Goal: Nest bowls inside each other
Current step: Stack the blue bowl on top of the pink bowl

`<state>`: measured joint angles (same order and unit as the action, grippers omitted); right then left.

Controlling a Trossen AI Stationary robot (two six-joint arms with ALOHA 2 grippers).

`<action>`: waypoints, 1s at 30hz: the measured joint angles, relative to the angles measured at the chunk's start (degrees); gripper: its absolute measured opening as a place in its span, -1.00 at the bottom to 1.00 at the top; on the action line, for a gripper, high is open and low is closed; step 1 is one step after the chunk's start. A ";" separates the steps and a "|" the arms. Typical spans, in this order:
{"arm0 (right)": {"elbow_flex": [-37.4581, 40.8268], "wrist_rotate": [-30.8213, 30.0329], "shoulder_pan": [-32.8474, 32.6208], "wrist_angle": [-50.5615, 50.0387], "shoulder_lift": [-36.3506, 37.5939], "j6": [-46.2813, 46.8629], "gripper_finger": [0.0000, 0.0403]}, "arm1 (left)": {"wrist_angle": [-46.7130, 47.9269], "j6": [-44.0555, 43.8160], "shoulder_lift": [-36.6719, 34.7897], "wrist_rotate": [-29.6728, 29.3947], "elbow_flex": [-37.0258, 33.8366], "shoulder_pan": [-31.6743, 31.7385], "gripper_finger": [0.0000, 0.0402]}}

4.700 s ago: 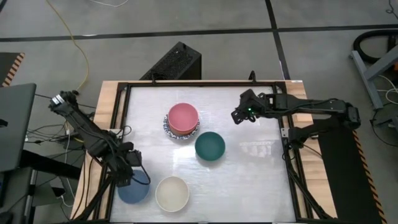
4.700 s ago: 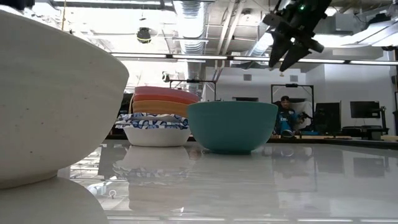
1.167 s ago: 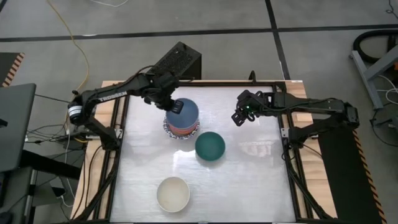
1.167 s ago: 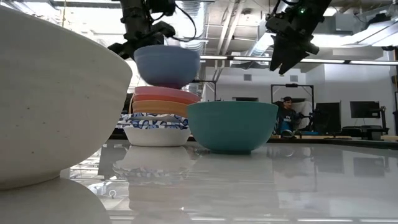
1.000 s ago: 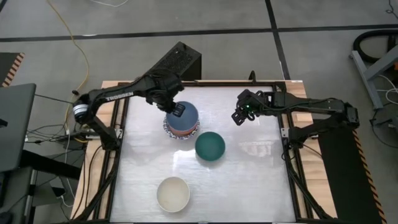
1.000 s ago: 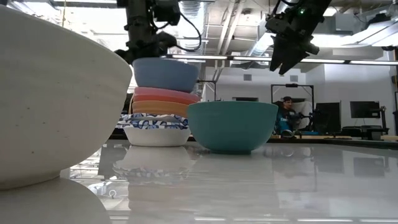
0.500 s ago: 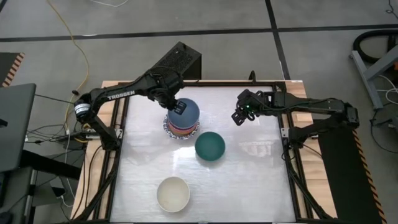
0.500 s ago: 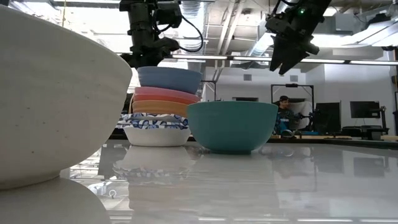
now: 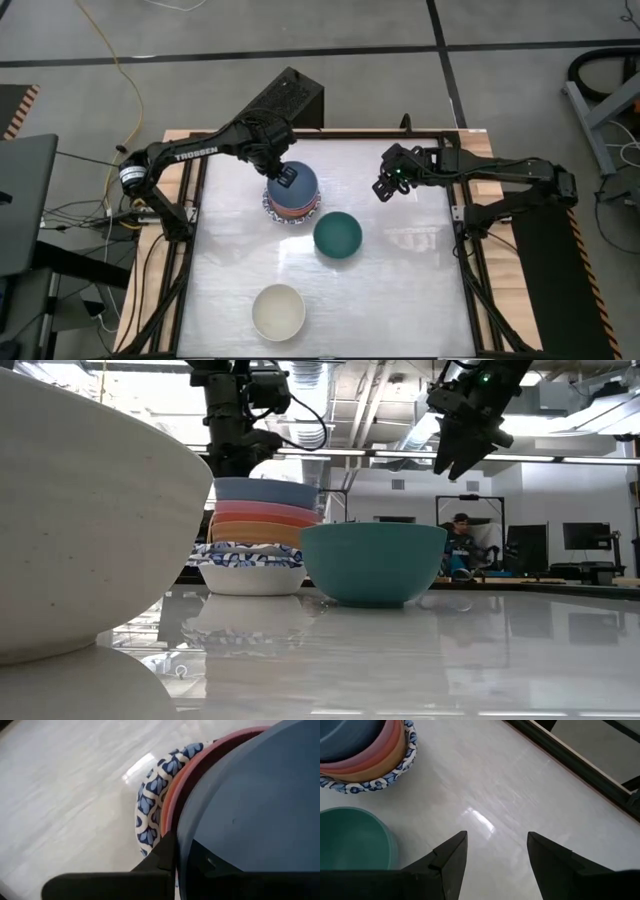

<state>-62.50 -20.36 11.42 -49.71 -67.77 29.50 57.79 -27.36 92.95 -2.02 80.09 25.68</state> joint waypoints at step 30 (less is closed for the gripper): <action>0.00 0.85 0.00 0.00 0.00 -0.02 0.13 | 4.33 7.29 -0.11 -1.73 8.53 0.21 0.07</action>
<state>-62.50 -19.51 11.42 -49.71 -67.77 29.47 62.11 -20.07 92.84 -3.75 88.62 25.89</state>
